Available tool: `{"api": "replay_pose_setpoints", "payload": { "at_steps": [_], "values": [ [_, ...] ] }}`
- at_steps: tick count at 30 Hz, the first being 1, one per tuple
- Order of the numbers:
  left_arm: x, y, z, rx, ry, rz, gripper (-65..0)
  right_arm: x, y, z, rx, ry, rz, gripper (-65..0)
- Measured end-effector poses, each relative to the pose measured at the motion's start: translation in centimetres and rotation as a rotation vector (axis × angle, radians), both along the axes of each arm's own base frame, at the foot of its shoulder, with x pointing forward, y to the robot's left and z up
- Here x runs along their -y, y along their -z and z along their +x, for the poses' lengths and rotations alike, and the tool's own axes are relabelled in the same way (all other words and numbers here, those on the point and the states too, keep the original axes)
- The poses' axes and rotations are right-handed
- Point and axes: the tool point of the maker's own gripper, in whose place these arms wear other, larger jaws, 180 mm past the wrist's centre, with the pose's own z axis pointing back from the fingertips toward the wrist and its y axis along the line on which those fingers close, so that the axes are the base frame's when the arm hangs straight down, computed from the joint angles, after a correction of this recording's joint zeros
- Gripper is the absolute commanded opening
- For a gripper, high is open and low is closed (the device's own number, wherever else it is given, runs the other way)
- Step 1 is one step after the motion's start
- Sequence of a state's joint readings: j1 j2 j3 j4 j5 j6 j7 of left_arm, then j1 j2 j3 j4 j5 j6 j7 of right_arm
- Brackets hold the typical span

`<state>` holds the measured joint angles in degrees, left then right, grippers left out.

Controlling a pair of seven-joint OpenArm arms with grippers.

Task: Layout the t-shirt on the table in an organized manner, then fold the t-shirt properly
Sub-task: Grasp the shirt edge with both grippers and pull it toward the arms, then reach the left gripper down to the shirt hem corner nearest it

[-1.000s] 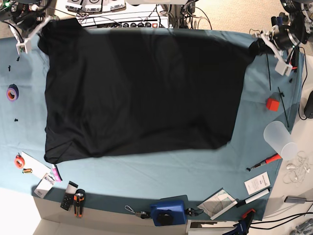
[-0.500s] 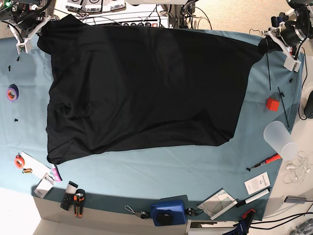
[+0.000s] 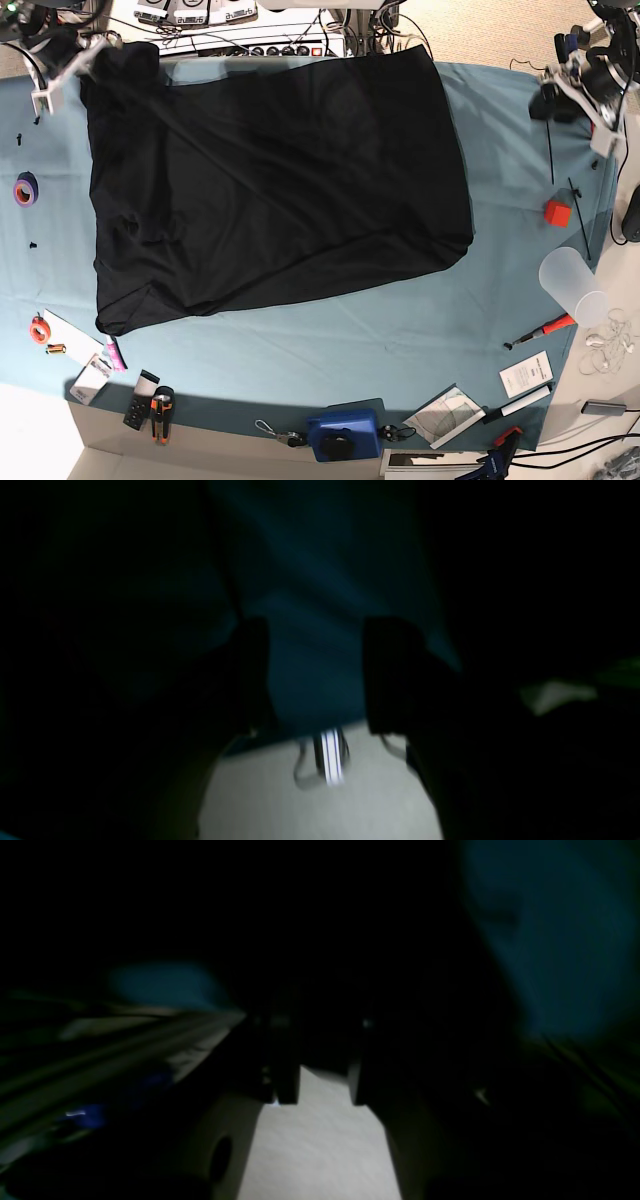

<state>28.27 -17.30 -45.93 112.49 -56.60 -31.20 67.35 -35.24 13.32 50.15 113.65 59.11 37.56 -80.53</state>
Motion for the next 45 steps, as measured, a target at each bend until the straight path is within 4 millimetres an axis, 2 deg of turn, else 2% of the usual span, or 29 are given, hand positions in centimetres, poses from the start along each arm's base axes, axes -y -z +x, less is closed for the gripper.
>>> {"api": "replay_pose_setpoints", "payload": {
  "at_steps": [3,5,7,9,12,14,16,19,22,27,35,39,45],
  "values": [
    [1.5,-3.4,2.0,0.230,0.118,0.037,-34.3,0.0,0.0,-0.1,-0.002,-0.005,-0.003,-49.2],
    [1.4,-4.9,3.4,0.323,0.096,0.046,-32.6,-0.1,0.0,-0.1,-0.001,-0.023,-0.010,-49.2],
    [1.0,-4.0,4.4,0.303,0.112,0.148,-30.0,0.3,0.3,-0.4,-0.018,-0.035,-0.040,-48.4],
    [1.5,-2.3,5.1,0.246,0.172,0.246,-29.5,0.8,0.6,-0.7,-0.042,-0.029,-0.067,-44.3],
    [4.9,-1.5,6.2,0.271,0.304,0.281,-29.5,0.8,0.6,-0.7,-0.044,-0.028,-0.070,-43.1],
    [7.2,-2.1,7.3,0.355,0.381,0.291,-29.5,0.8,0.6,-0.8,-0.045,-0.028,-0.071,-43.1],
    [8.6,-2.6,8.5,0.434,0.435,0.342,-29.5,0.8,0.5,-0.6,-0.041,-0.002,-0.052,-43.1],
    [10.7,-2.9,9.9,0.516,0.538,0.458,-29.5,-0.8,-0.5,0.5,0.037,-0.010,0.052,-43.1],
    [13.3,-2.1,10.3,0.533,0.642,0.527,-29.5,-3.2,-2.6,2.0,0.158,-0.041,0.199,-43.1],
    [16.5,-0.7,11.3,0.559,0.734,0.624,-29.5,-3.2,-2.5,2.0,0.153,-0.042,0.196,-43.1],
    [17.6,3.1,14.5,0.499,0.783,0.671,-29.5,-2.4,-1.8,1.5,0.114,-0.031,0.146,-43.1],
    [17.3,3.4,16.2,0.495,0.766,0.700,-29.6,-2.3,-1.8,1.5,0.112,-0.030,0.144,-43.1],
    [18.6,3.3,17.1,0.524,0.805,0.692,-29.6,-2.3,-1.8,1.5,0.112,-0.030,0.144,-43.1]
  ]
}}
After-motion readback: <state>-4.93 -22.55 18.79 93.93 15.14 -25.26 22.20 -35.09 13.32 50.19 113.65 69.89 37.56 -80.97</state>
